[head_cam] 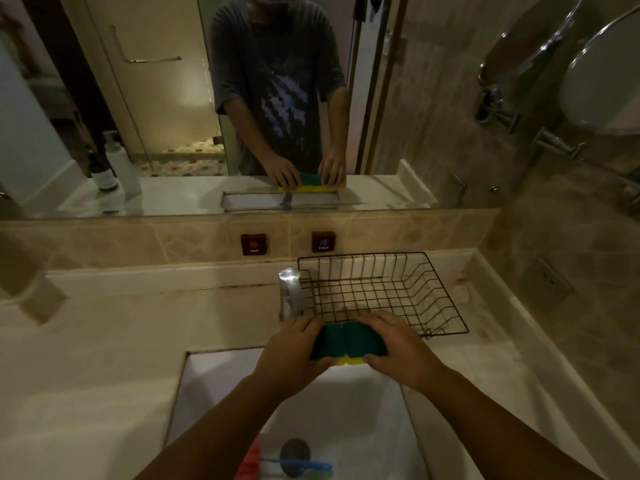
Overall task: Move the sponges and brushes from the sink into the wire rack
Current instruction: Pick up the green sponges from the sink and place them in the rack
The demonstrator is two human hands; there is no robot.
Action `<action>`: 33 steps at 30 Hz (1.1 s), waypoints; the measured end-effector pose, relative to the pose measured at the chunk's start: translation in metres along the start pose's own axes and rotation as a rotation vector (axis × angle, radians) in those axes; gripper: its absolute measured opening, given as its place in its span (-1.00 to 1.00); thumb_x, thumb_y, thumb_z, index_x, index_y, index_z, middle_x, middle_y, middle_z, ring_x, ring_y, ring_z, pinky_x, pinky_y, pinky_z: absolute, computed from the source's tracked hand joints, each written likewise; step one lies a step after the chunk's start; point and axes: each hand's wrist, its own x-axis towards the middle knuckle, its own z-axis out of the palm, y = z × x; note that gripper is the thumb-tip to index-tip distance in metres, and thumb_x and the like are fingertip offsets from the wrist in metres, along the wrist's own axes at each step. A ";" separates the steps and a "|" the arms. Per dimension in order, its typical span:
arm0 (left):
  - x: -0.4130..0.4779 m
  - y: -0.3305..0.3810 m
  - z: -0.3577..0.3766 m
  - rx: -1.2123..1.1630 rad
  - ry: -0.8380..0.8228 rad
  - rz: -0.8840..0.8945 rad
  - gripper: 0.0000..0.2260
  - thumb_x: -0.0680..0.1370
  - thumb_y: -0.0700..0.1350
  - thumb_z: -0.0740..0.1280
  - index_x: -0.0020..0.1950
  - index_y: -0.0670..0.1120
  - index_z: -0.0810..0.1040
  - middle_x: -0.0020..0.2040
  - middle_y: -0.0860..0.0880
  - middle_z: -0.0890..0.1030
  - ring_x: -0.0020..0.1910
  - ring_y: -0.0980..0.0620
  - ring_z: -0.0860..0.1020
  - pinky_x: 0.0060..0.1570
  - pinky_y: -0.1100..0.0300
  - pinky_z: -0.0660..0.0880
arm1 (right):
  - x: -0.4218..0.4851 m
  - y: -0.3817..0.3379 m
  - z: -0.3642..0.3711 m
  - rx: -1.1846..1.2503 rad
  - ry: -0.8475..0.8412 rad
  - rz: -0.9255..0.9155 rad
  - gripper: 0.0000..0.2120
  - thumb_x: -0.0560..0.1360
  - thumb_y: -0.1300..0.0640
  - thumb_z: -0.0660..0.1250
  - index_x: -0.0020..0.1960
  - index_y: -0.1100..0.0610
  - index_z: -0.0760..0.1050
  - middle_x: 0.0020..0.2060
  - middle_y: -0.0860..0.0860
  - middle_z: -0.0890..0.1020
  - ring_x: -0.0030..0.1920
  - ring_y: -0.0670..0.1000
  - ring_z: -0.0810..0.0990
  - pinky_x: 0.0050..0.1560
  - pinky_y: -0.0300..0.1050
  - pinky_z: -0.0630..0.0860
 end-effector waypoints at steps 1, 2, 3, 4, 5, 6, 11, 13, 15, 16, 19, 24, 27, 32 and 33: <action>0.007 0.004 0.006 0.000 0.004 -0.003 -0.47 0.44 0.27 0.32 0.35 0.09 0.39 0.23 0.06 0.49 0.14 0.10 0.42 0.09 0.17 0.50 | 0.002 0.010 -0.004 0.004 -0.012 -0.004 -0.37 0.34 0.07 0.44 0.36 -0.12 0.35 0.22 -0.12 0.44 0.19 -0.14 0.34 0.13 -0.27 0.35; 0.013 0.007 0.012 0.004 0.008 -0.005 -0.47 0.44 0.27 0.32 0.35 0.09 0.38 0.23 0.06 0.49 0.15 0.10 0.42 0.09 0.19 0.49 | 0.004 0.020 -0.007 0.009 -0.027 -0.006 -0.37 0.34 0.07 0.44 0.37 -0.11 0.35 0.22 -0.13 0.44 0.19 -0.14 0.34 0.13 -0.28 0.33; 0.019 0.011 0.019 0.011 0.012 -0.006 -0.46 0.45 0.28 0.32 0.36 0.10 0.38 0.23 0.07 0.48 0.16 0.11 0.41 0.10 0.19 0.48 | 0.007 0.031 -0.010 0.016 -0.036 -0.005 -0.38 0.35 0.07 0.44 0.37 -0.11 0.35 0.22 -0.13 0.44 0.20 -0.14 0.34 0.14 -0.28 0.32; 0.026 0.015 0.025 0.012 0.012 -0.010 -0.46 0.45 0.28 0.32 0.36 0.11 0.37 0.24 0.09 0.48 0.17 0.12 0.39 0.12 0.19 0.47 | 0.009 0.041 -0.013 0.025 -0.041 -0.003 -0.38 0.35 0.07 0.43 0.37 -0.09 0.35 0.23 -0.12 0.44 0.21 -0.13 0.34 0.14 -0.27 0.33; 0.033 0.019 0.032 0.007 0.007 -0.019 -0.46 0.46 0.27 0.32 0.38 0.12 0.35 0.26 0.09 0.47 0.18 0.12 0.38 0.14 0.18 0.47 | 0.012 0.051 -0.015 0.033 -0.050 -0.001 -0.38 0.36 0.07 0.43 0.39 -0.08 0.35 0.24 -0.10 0.44 0.22 -0.11 0.35 0.16 -0.25 0.36; 0.041 0.023 0.038 0.000 0.001 -0.030 -0.46 0.46 0.26 0.33 0.39 0.12 0.34 0.28 0.09 0.47 0.20 0.12 0.38 0.16 0.17 0.47 | 0.015 0.060 -0.018 0.042 -0.060 0.000 -0.38 0.37 0.07 0.42 0.40 -0.06 0.34 0.26 -0.08 0.44 0.24 -0.09 0.35 0.19 -0.20 0.38; 0.075 0.028 0.061 0.044 -0.031 -0.068 -0.44 0.45 0.26 0.32 0.41 0.13 0.33 0.31 0.10 0.46 0.22 0.10 0.40 0.17 0.13 0.49 | 0.039 0.108 -0.018 0.061 -0.109 -0.027 -0.39 0.37 0.01 0.43 0.38 -0.09 0.33 0.21 -0.08 0.45 0.18 -0.08 0.38 0.16 -0.09 0.47; 0.087 0.025 0.066 0.072 -0.028 -0.095 -0.45 0.45 0.26 0.31 0.40 0.13 0.33 0.30 0.10 0.46 0.23 0.09 0.40 0.16 0.13 0.49 | 0.053 0.120 -0.014 0.092 -0.140 -0.020 -0.42 0.36 0.00 0.44 0.33 -0.13 0.33 0.15 -0.10 0.45 0.11 -0.13 0.40 0.08 -0.17 0.47; 0.101 0.020 0.072 0.086 -0.037 -0.121 -0.45 0.46 0.22 0.33 0.41 0.12 0.33 0.31 0.08 0.47 0.26 0.06 0.39 0.18 0.13 0.47 | 0.067 0.130 -0.010 0.123 -0.151 0.003 -0.46 0.34 0.02 0.44 0.26 -0.16 0.33 0.09 -0.11 0.42 0.05 -0.13 0.41 -0.02 -0.22 0.46; 0.109 0.017 0.074 0.094 -0.051 -0.130 -0.45 0.47 0.20 0.35 0.41 0.11 0.32 0.32 0.06 0.46 0.26 0.05 0.39 0.18 0.13 0.47 | 0.075 0.134 -0.007 0.133 -0.146 0.009 -0.49 0.33 0.03 0.43 0.21 -0.17 0.33 0.06 -0.10 0.41 0.01 -0.12 0.42 -0.07 -0.23 0.45; 0.133 0.007 0.081 0.104 -0.094 -0.164 -0.40 0.46 0.15 0.39 0.44 0.06 0.29 0.33 0.03 0.45 0.27 0.03 0.38 0.21 0.10 0.47 | 0.097 0.147 0.001 0.143 -0.124 0.009 -0.53 0.30 0.04 0.45 0.10 -0.18 0.30 -0.02 -0.14 0.37 -0.04 -0.11 0.43 -0.19 -0.31 0.39; 0.165 -0.010 0.095 0.094 -0.145 -0.248 -0.41 0.46 0.09 0.43 0.43 0.04 0.31 0.35 0.03 0.42 0.33 0.03 0.36 0.30 0.08 0.43 | 0.129 0.167 0.017 0.066 -0.160 0.055 -0.47 0.35 0.06 0.49 0.24 -0.03 0.35 0.05 -0.10 0.35 0.04 -0.08 0.39 0.00 -0.22 0.41; 0.183 -0.019 0.101 0.112 -0.176 -0.261 -0.44 0.48 0.02 0.43 0.43 0.04 0.32 0.38 0.02 0.39 0.36 0.00 0.34 0.35 0.03 0.39 | 0.146 0.177 0.026 0.028 -0.164 0.015 -0.51 0.36 0.07 0.48 0.21 0.00 0.35 0.12 0.01 0.41 0.07 0.00 0.43 0.03 -0.11 0.45; 0.204 -0.031 0.112 0.236 -0.181 -0.260 -0.39 0.54 0.02 0.36 0.54 -0.01 0.19 0.50 -0.04 0.27 0.47 -0.07 0.21 0.48 0.01 0.16 | 0.166 0.186 0.041 -0.006 -0.075 -0.038 -0.51 0.34 0.03 0.49 0.19 0.03 0.40 0.08 0.01 0.46 0.06 0.04 0.44 -0.02 -0.10 0.41; 0.206 -0.034 0.113 0.264 -0.185 -0.261 -0.39 0.56 0.02 0.34 0.55 -0.01 0.17 0.51 -0.05 0.25 0.49 -0.07 0.19 0.49 0.00 0.10 | 0.169 0.187 0.043 -0.017 -0.047 -0.054 -0.52 0.32 0.02 0.49 0.18 0.05 0.41 0.07 0.02 0.47 0.05 0.05 0.45 -0.03 -0.10 0.40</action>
